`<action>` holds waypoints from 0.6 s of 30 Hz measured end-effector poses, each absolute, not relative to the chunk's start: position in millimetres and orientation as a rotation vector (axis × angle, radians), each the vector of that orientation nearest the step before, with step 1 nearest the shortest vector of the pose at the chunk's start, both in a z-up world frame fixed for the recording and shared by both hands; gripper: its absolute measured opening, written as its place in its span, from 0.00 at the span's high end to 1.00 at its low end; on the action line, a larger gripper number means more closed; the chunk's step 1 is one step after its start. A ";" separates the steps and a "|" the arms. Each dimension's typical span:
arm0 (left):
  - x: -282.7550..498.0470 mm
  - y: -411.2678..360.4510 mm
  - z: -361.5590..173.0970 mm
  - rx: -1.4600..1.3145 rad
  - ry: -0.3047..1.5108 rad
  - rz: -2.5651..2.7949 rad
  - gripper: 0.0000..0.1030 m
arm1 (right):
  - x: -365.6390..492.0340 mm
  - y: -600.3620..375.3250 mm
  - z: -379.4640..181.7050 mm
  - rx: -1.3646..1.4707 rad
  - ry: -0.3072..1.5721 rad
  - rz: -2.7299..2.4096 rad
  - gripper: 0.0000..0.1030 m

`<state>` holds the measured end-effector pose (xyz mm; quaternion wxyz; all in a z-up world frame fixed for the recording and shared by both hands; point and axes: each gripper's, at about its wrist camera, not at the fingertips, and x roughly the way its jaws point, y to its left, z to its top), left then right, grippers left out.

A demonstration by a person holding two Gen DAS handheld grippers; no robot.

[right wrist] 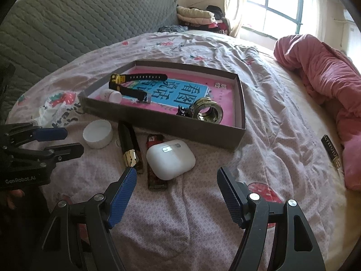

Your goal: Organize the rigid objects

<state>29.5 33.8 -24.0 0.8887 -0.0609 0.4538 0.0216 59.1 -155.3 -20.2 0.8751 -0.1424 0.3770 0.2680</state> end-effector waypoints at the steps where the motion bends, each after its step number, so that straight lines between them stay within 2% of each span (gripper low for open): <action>1: 30.5 34.6 -25.5 -0.131 0.947 0.045 0.46 | 60.2 -153.3 -22.2 -0.305 0.789 0.555 0.27; 18: 44.4 38.3 -41.5 -0.154 0.959 0.034 0.46 | 80.0 -131.7 -45.2 -0.367 0.803 0.508 0.27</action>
